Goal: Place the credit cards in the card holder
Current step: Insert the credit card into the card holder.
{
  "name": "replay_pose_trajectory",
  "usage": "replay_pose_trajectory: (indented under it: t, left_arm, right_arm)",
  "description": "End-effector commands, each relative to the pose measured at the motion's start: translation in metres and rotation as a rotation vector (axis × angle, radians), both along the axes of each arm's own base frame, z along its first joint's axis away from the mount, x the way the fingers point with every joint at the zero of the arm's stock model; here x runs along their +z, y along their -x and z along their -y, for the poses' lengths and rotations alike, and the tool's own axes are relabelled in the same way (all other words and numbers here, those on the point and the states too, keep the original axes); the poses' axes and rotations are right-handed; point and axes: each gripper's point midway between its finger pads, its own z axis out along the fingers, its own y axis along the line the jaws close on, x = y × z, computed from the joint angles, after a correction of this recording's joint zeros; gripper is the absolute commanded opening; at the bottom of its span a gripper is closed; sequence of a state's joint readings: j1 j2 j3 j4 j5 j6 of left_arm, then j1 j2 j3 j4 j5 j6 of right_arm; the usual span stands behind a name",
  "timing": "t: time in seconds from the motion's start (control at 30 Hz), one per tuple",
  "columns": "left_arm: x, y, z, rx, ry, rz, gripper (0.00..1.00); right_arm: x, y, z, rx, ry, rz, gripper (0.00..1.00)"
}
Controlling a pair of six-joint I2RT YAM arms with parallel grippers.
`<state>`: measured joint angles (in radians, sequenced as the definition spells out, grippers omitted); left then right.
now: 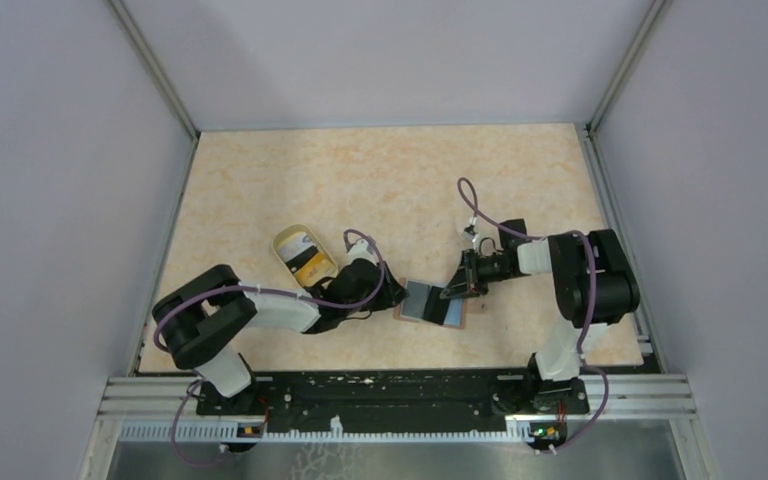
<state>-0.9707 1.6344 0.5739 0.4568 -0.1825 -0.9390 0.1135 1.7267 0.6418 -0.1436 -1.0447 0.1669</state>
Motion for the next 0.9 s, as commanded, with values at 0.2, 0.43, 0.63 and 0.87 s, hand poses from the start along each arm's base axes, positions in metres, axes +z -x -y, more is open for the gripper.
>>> replay_pose_trajectory:
  t: [0.2, 0.43, 0.63, 0.87]
  left_arm:
    - [-0.043, 0.02, -0.019, -0.031, -0.142, -0.093, 0.44]
    - [-0.042, 0.019, -0.019, -0.031, -0.14, -0.091, 0.44]
    - [-0.042, 0.019, -0.019, -0.033, -0.14, -0.089, 0.44]
    - [-0.042, 0.02, -0.018, -0.04, -0.137, -0.09, 0.44]
  right_arm:
    - [-0.004, -0.011, -0.007, 0.011, 0.035, 0.012, 0.0]
    - [-0.009, -0.011, -0.006, -0.01, 0.051, -0.022, 0.0]
    - [-0.015, -0.011, -0.002, -0.042, 0.094, -0.06, 0.0]
    - [-0.018, -0.013, -0.004, -0.054, 0.104, -0.094, 0.0]
